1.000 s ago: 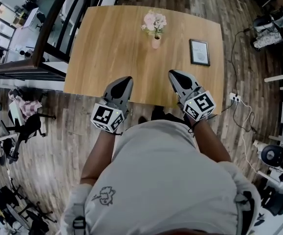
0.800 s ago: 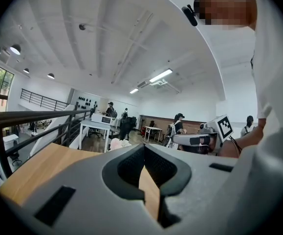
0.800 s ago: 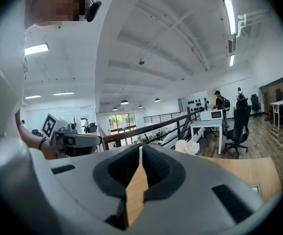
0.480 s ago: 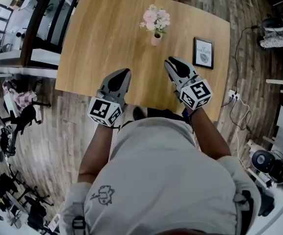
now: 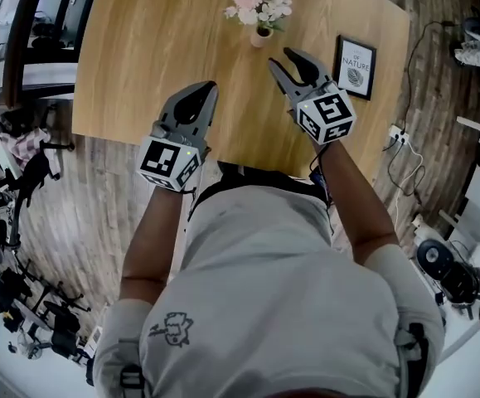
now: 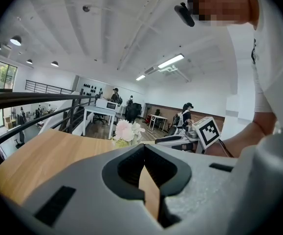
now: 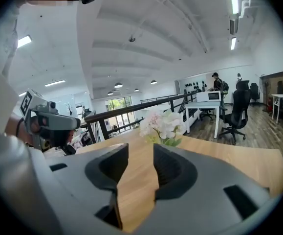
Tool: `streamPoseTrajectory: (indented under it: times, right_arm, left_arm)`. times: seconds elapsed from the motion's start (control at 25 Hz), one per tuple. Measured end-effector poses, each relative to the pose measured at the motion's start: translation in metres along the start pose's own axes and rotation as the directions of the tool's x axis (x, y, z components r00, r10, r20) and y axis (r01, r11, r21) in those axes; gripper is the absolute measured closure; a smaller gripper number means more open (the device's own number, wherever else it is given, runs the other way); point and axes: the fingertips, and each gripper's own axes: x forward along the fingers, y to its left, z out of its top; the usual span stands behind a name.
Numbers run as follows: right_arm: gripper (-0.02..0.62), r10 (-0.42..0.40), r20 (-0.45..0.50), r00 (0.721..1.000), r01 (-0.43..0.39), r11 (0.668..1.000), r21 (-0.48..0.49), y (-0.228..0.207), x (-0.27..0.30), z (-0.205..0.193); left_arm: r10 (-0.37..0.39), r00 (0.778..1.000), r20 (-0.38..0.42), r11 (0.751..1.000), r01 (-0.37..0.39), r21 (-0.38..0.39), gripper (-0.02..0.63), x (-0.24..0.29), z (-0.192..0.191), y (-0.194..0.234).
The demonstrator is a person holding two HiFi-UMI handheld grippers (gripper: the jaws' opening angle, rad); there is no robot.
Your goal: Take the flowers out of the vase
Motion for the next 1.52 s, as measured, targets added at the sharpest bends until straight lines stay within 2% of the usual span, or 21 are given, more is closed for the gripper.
streamPoseTrajectory:
  times: [0.36, 0.56, 0.84, 0.96, 1.2, 1.36, 1.52]
  right_arm:
    - [0.403, -0.024, -0.09, 0.996, 0.03, 0.998, 0.057, -0.047, 0.054, -0.041]
    - [0.4, -0.034, -0.118, 0.992, 0.039, 0.998, 0.04, -0.057, 0.081, -0.054]
    - [0.402, -0.045, -0.115, 0.992, 0.046, 0.999, 0.012, -0.068, 0.099, -0.052]
    - [0.417, -0.05, -0.115, 0.992, 0.05, 0.999, -0.003, -0.07, 0.105, -0.05]
    - [0.511, -0.05, -0.115, 0.992, 0.048, 0.999, -0.026, -0.07, 0.111, -0.05]
    - [0.534, -0.053, -0.119, 0.991, 0.049, 0.998, -0.04, -0.063, 0.118, -0.051]
    - [0.538, -0.066, -0.105, 0.992, 0.062, 0.997, -0.04, -0.061, 0.106, -0.039]
  left_arm:
    - [0.002, 1.0, -0.023, 1.0, -0.002, -0.007, 0.603, 0.039, -0.012, 0.012]
    - [0.01, 0.999, -0.041, 1.0, -0.011, -0.024, 0.601, 0.046, -0.022, 0.019]
    - [0.031, 0.998, -0.048, 0.999, -0.033, -0.035, 0.603, 0.057, -0.023, 0.021]
    - [0.035, 0.998, -0.051, 0.999, -0.037, -0.036, 0.603, 0.058, -0.023, 0.022]
    - [0.051, 0.997, -0.054, 0.998, -0.053, -0.044, 0.601, 0.058, -0.025, 0.026]
    - [0.058, 0.997, -0.054, 0.997, -0.061, -0.054, 0.601, 0.051, -0.029, 0.036]
    - [0.059, 0.997, -0.051, 0.997, -0.061, -0.051, 0.603, 0.044, -0.023, 0.028]
